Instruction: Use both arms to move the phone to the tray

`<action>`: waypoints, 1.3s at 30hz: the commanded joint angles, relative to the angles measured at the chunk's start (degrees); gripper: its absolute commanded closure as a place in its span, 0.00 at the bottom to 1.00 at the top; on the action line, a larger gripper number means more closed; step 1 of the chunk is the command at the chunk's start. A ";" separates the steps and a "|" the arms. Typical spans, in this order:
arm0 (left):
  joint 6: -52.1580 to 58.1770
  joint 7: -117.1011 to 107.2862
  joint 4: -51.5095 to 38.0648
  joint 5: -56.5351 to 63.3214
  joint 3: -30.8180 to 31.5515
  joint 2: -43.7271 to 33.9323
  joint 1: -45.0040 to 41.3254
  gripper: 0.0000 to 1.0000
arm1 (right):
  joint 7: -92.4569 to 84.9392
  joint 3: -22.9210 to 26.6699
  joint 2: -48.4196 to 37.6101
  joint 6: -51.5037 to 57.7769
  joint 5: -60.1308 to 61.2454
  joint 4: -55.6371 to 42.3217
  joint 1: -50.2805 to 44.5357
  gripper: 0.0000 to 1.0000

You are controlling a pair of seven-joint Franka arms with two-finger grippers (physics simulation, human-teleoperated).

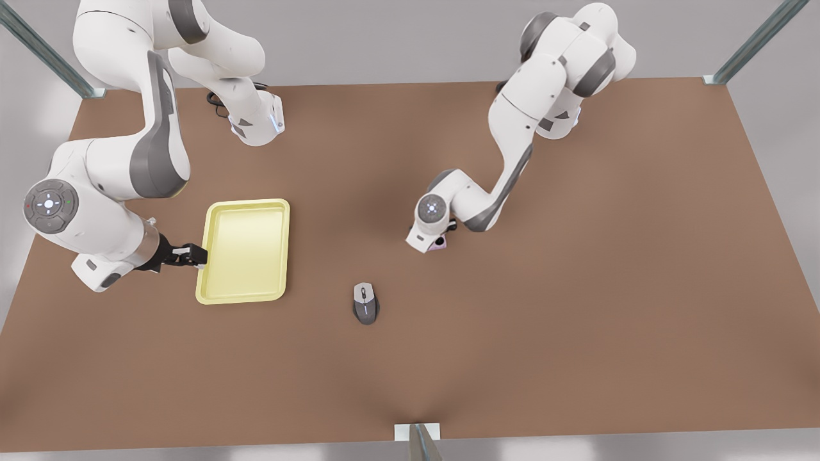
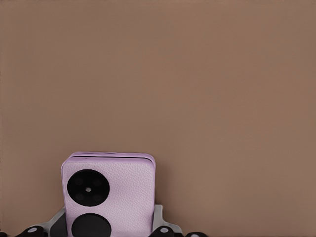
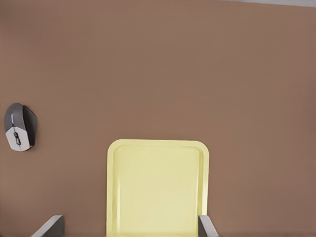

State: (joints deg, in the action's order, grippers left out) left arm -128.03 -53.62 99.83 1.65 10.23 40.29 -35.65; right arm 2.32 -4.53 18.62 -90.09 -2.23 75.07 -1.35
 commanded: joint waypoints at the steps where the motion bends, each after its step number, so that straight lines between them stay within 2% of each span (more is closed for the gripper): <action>1: 0.41 2.03 0.19 0.11 0.05 -0.21 0.40 0.25 | 0.23 -0.04 -0.07 0.09 0.03 0.08 0.04 0.00; 3: 0.85 5.28 0.89 0.20 1.28 -0.65 1.55 0.21 | 0.05 -0.04 -0.16 0.09 -0.05 0.08 -0.05 0.00; 6: 4.80 13.97 0.89 2.13 4.27 -0.91 4.71 0.09 | -0.04 -0.04 -0.16 0.18 -0.05 0.08 0.12 0.00; 7: 5.77 16.00 0.89 2.22 4.53 -1.09 5.15 0.01 | -0.04 -0.04 -0.16 0.18 0.03 0.08 0.12 0.00; 9: 7.44 15.74 0.63 2.13 6.72 -1.97 7.17 0.00 | -0.04 -0.04 -0.16 0.18 -0.05 0.17 0.12 0.00; 10: 11.91 14.34 0.19 1.52 9.01 -5.30 8.58 0.00 | -0.04 -0.04 -0.16 0.18 -0.05 0.17 0.12 0.00; 11: 18.76 14.42 -1.30 -1.46 8.75 -10.84 8.67 0.00 | -0.04 0.05 -0.16 0.18 -0.05 0.08 0.12 0.00; 13: 43.99 14.42 -20.80 -2.71 6.12 -12.69 9.37 0.00 | -0.04 -0.04 -0.16 0.18 -0.05 0.17 0.21 0.00; 14: 52.87 15.47 -29.07 -2.88 1.99 -12.78 11.12 0.00 | -0.04 0.05 -0.16 0.18 -0.05 0.17 0.30 0.00; 16: 55.16 20.48 -33.74 -2.88 0.93 -16.03 20.17 0.00 | -0.04 0.05 -0.16 0.18 -0.05 0.17 0.21 0.00; 18: 55.26 26.72 -31.64 -3.06 -0.65 -20.24 24.57 0.00 | -0.04 0.05 -0.16 0.35 -0.05 0.26 0.30 0.00; 19: 43.58 30.42 -15.21 -5.51 -5.56 -31.93 23.96 0.00 | -0.04 0.05 -0.16 0.26 -0.05 0.17 0.21 0.00; 20: 46.81 31.30 -14.92 -6.75 -9.36 -32.21 21.50 0.00 | -0.04 0.05 -0.16 0.27 -0.05 0.17 0.21 0.00; 22: 52.52 31.30 -17.74 -7.53 -8.39 -31.06 21.50 0.00 | -0.03 0.05 -0.16 0.26 -0.05 0.17 0.04 0.00; 23: 54.37 31.12 -20.28 -15.08 -9.26 -30.36 21.32 0.00 | 0.23 -0.21 -0.07 0.09 -0.05 0.26 -0.58 0.00; 24: 53.76 31.21 -24.15 -15.80 -9.36 -29.22 21.32 0.00 | 0.40 -0.39 0.10 -0.17 -0.14 0.34 -2.25 0.00; 27: 53.76 31.21 -24.24 -15.71 -9.27 -28.16 21.32 0.00 | 1.46 -0.39 3.18 -0.70 -0.14 1.66 -9.63 0.00; 29: 53.58 31.12 -24.24 -15.45 -9.36 -27.28 21.32 0.00 | 4.36 -1.44 3.36 -7.29 -0.05 6.40 -12.62 0.00; 31: 53.50 30.95 -24.16 -15.71 -9.27 -26.49 21.32 0.00 | 9.54 -4.61 5.20 -11.16 -0.14 8.34 -13.06 0.00; 33: 53.32 31.38 -24.24 -15.71 -9.27 -26.05 21.32 0.00 | 17.79 -4.70 6.78 -15.29 -0.23 9.75 -17.98 0.00; 36: 52.27 31.38 -24.16 -15.80 -9.27 -25.52 21.32 0.00 | 35.37 -4.70 13.72 -19.95 -0.67 6.59 -26.50 0.00; 39: 52.18 31.38 -24.24 -15.89 -9.27 -24.91 21.32 0.00 | 51.37 -4.78 24.36 -22.32 -0.49 -6.16 -32.39 0.00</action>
State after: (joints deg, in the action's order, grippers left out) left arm -75.90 -28.87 75.60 -14.14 0.95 15.37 -14.33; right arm 16.57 -9.27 41.31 -106.16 -2.78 70.98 -32.64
